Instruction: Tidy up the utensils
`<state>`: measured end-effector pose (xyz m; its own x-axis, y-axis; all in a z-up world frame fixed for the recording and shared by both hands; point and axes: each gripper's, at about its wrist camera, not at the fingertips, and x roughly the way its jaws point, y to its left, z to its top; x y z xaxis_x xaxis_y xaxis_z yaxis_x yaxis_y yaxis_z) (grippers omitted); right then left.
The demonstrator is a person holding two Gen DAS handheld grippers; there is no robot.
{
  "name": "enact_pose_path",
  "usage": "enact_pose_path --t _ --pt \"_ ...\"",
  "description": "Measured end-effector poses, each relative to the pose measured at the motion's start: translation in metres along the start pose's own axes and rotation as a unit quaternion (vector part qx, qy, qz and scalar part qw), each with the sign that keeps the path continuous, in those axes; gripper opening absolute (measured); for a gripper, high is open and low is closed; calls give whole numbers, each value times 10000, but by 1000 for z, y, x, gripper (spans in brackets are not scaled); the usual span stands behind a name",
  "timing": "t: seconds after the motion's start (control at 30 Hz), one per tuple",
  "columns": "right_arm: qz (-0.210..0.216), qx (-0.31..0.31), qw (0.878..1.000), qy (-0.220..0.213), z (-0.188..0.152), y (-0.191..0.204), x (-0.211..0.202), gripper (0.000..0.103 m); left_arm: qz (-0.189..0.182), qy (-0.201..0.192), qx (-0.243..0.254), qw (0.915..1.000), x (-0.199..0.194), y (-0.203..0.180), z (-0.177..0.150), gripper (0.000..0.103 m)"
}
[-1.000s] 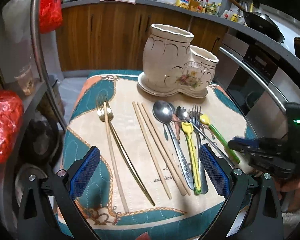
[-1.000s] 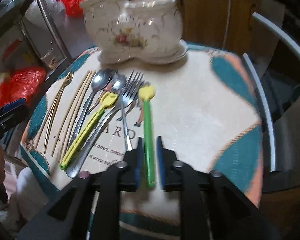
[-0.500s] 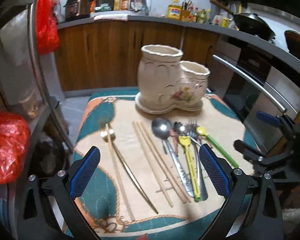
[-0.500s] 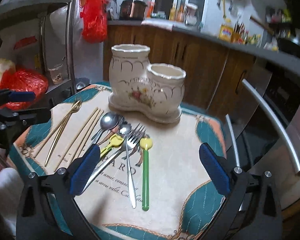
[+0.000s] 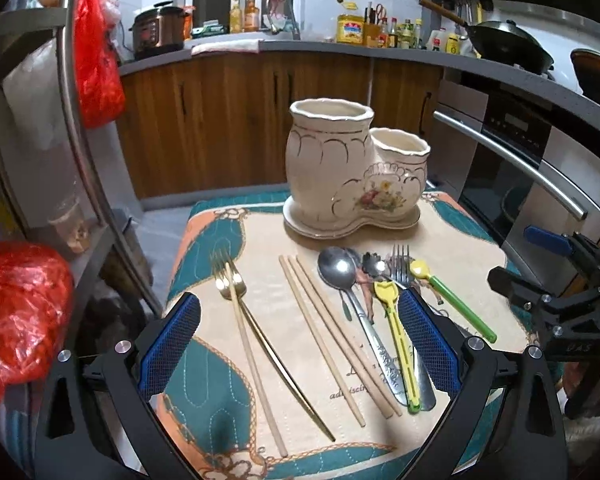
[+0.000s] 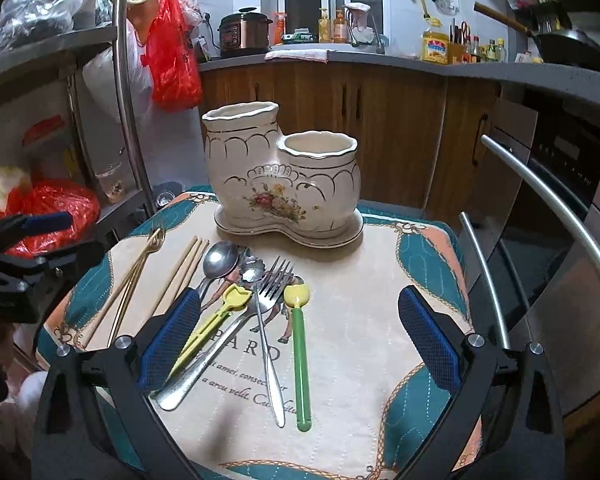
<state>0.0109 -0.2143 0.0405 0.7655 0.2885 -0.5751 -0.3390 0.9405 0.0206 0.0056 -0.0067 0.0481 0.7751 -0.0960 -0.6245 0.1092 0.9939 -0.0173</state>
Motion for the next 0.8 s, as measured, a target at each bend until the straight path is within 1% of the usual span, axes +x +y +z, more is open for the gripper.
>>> enact_pose_path --t 0.33,0.8 --pt "11 86 10000 3 1 -4 -1 98 73 -8 92 9999 1 -3 0 98" --pt "51 107 9999 -17 1 -6 -4 98 81 -31 114 9999 0 -7 1 98"
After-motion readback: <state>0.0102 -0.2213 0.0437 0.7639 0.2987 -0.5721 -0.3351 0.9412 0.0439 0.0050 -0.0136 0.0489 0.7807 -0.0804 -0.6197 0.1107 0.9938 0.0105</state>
